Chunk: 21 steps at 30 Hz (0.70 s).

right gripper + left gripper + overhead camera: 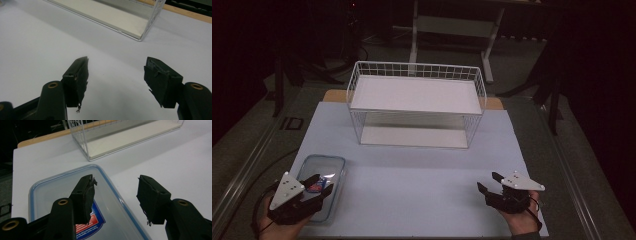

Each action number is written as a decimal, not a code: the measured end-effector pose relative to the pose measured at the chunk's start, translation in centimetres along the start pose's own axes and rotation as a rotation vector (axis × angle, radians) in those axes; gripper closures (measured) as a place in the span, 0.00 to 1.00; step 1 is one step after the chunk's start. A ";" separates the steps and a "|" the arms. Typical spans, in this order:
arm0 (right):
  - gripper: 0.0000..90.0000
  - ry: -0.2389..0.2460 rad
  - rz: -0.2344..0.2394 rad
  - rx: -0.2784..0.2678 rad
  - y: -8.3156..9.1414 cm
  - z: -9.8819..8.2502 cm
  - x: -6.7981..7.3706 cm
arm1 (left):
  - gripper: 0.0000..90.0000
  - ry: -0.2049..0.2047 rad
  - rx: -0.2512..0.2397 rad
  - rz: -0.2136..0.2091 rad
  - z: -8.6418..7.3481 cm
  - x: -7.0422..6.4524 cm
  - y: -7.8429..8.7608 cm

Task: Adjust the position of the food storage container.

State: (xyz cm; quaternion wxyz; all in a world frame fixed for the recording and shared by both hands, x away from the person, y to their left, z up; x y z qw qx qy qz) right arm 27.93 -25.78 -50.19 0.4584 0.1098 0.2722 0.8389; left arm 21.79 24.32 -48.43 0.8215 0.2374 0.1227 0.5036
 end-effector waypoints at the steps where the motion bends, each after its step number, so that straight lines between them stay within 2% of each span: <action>1: 0.40 0.000 0.001 -0.003 0.0 0.0 0.0 | 0.52 0.003 -0.005 0.004 0.0 0.1 0.1; 8: 0.42 -0.005 0.006 -0.016 0.2 0.1 -0.1 | 0.52 0.023 0.016 0.007 -0.4 0.8 0.4; 9: 0.42 -0.001 0.005 -0.014 0.1 0.1 0.0 | 0.53 0.044 0.035 0.011 -1.0 1.4 0.7; 10: 0.42 0.004 0.008 -0.013 0.0 0.1 0.0 | 0.55 0.044 0.035 0.011 -1.0 1.4 0.7; 11: 0.42 0.007 0.009 -0.011 0.0 0.1 0.0 | 0.57 0.063 0.041 0.000 -1.4 1.9 1.1; 17: 0.42 -0.001 0.010 -0.012 0.0 0.0 -0.1 | 0.67 0.088 0.052 0.015 -2.4 3.2 2.0; 21: 0.42 -0.004 0.012 -0.014 0.0 0.0 -0.1 | 0.80 0.097 0.056 0.019 -2.8 3.8 2.4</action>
Point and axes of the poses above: each handheld gripper's, and its own axes: y roughly backward along the jaws, z roughly out of its top, x roughly to its left, the point moved 6 cm from there along -y, roughly forward along the jaws, and after that the axes turned 1 degree about -z, right-handed, at the moved point
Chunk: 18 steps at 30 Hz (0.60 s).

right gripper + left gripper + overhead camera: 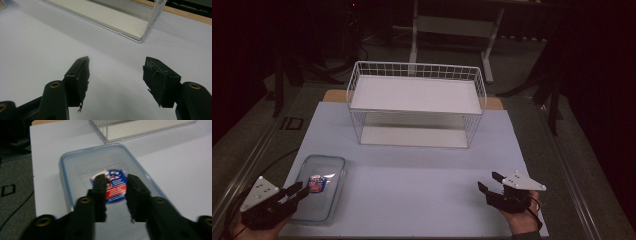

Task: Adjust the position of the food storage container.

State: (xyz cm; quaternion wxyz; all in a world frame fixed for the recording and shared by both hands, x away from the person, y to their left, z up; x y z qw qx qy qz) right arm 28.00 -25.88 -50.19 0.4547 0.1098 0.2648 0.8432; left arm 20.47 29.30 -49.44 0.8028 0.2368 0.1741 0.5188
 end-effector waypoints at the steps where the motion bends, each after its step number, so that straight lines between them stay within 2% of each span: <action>1: 0.42 0.004 0.002 -0.004 0.0 0.0 0.0 | 0.84 0.002 0.004 0.004 -0.2 0.2 0.1; 3: 0.42 0.004 0.005 -0.006 0.0 0.1 0.1 | 0.92 -0.016 0.043 0.038 -0.7 0.8 0.0; 5: 0.42 0.004 0.004 -0.005 0.0 0.1 0.1 | 0.99 -0.019 0.056 0.042 -0.8 0.9 -0.1; 6: 0.42 0.004 0.006 -0.006 -0.1 0.1 0.1 | 0.99 -0.023 0.076 0.051 -1.0 1.1 -0.1; 9: 0.42 0.005 0.005 -0.007 -0.1 0.1 0.1 | 0.99 -0.027 0.088 0.060 -1.2 1.3 -0.2; 17: 0.42 0.000 0.013 -0.015 0.0 0.2 0.1 | 0.99 0.012 0.116 0.098 -2.2 2.9 -0.1; 18: 0.42 0.001 0.014 -0.016 0.0 0.2 0.1 | 0.99 0.015 0.112 0.091 -2.2 3.0 -0.1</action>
Point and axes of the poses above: each handheld gripper's, and its own axes: y roughly backward along the jaws, z roughly out of its top, x roughly to its left, the point moved 6 cm from there along -y, roughly forward along the jaws, and after that the axes turned 1 degree about -z, right-handed, at the moved point
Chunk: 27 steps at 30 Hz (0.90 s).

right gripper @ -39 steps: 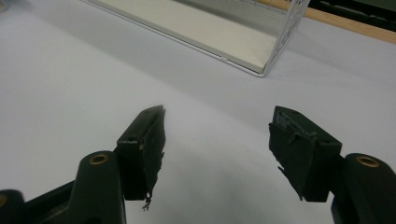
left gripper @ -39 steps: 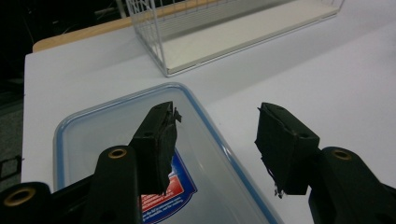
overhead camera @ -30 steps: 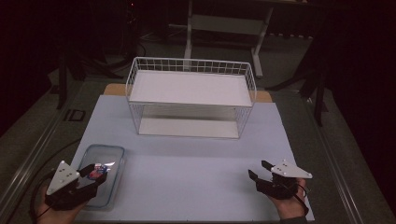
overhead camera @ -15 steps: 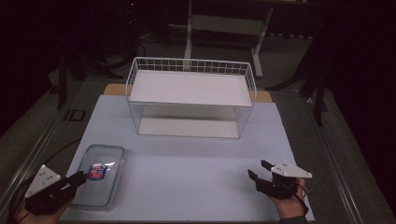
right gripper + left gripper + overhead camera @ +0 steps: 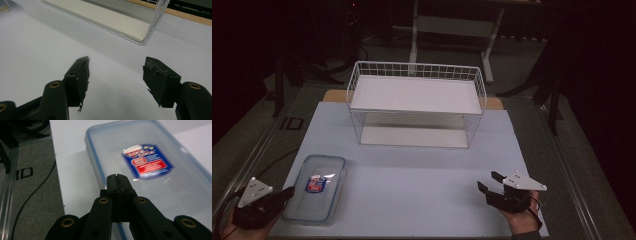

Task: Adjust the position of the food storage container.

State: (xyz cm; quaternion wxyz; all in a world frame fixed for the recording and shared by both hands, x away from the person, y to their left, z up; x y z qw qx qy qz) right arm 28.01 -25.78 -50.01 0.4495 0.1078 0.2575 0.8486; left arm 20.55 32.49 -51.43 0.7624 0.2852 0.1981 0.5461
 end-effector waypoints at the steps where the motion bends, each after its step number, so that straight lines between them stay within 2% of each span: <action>1: 0.42 0.000 0.000 0.000 0.0 0.0 0.0 | 0.99 0.000 0.000 0.000 0.0 0.0 0.0; 3: 0.42 0.001 0.001 0.000 0.0 0.0 0.0 | 0.99 0.011 -0.012 -0.010 -0.1 0.2 0.0; 8: 0.42 0.000 0.004 -0.005 0.1 0.0 0.0 | 0.99 0.019 -0.007 0.034 -0.4 0.8 0.3; 10: 0.42 0.002 0.006 -0.004 0.0 0.0 0.1 | 0.99 0.026 0.001 0.038 -0.6 1.1 0.2; 15: 0.42 0.006 0.009 -0.006 0.0 0.1 0.1 | 1.00 0.046 0.018 0.031 -0.9 1.3 -0.1; 20: 0.43 0.005 0.010 -0.004 0.0 0.1 0.2 | 1.00 0.046 0.031 0.042 -1.0 1.3 -0.2; 27: 0.43 0.007 0.011 -0.004 0.0 0.1 0.2 | 1.00 0.069 0.023 0.015 -1.1 1.6 -0.4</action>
Point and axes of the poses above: each handheld gripper's, and its own axes: y roughly backward along the jaws, z roughly out of its top, x roughly to its left, the point moved 6 cm from there along -y, roughly forward along the jaws, and after that the axes turned 1 degree about -z, right-handed, at the moved point
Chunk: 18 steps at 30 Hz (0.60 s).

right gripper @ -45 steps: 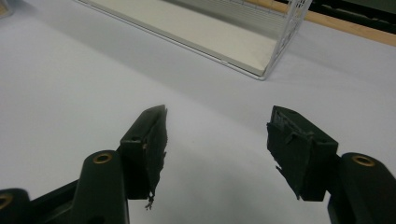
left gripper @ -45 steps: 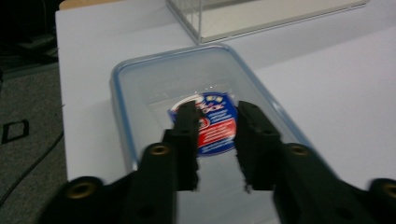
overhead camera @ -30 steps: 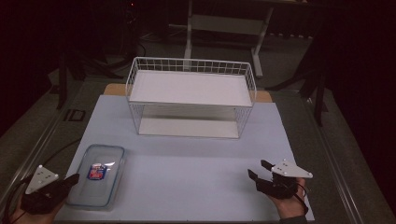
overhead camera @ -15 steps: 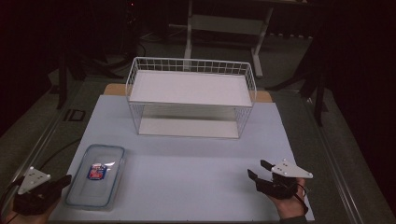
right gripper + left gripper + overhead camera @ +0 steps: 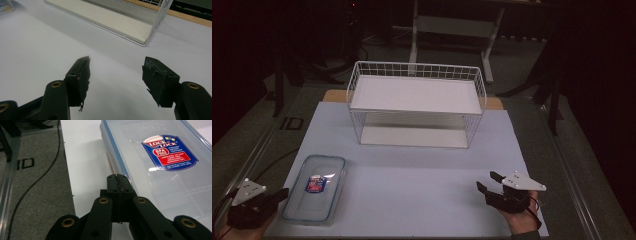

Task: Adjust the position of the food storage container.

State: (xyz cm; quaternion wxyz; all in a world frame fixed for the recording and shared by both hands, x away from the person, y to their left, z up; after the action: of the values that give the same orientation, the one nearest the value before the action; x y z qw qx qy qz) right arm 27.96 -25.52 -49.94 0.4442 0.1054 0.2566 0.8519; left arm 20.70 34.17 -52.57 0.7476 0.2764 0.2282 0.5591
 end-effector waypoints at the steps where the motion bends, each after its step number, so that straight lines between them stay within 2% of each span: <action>1: 0.43 0.001 0.000 0.000 0.0 0.0 0.0 | 1.00 -0.006 0.004 -0.010 0.0 -0.1 -0.1; 5: 0.43 0.001 0.004 0.001 -0.1 0.0 0.0 | 1.00 -0.033 0.015 -0.023 0.2 -0.7 -0.3; 6: 0.43 0.003 0.004 0.000 -0.1 0.0 0.0 | 1.00 -0.056 0.019 -0.034 0.4 -1.4 -0.4; 15: 0.44 0.005 0.011 0.002 -0.3 0.0 0.2 | 1.00 -0.110 0.036 -0.093 0.9 -3.8 -0.9; 16: 0.44 0.005 0.012 0.003 -0.3 0.0 0.2 | 1.00 -0.128 0.041 -0.107 1.0 -4.4 -1.0; 17: 0.44 0.006 0.013 0.003 -0.3 0.1 0.2 | 1.00 -0.128 0.041 -0.107 1.0 -4.4 -1.0; 18: 0.44 0.007 0.013 0.004 -0.4 0.1 0.2 | 1.00 -0.150 0.048 -0.120 1.1 -5.1 -1.1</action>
State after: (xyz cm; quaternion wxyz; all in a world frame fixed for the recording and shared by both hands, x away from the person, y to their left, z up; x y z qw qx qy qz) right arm 28.09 -25.14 -50.10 0.4377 0.1051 0.2593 0.8545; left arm 20.84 28.86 -52.32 0.7880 0.3212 0.2012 0.4852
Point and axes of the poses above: each handheld gripper's, and its own axes: y roughly backward along the jaws, z roughly out of its top, x roughly to its left, the point moved 6 cm from there along -y, roughly forward along the jaws, and after that the axes turned 1 degree about -z, right-handed, at the moved point
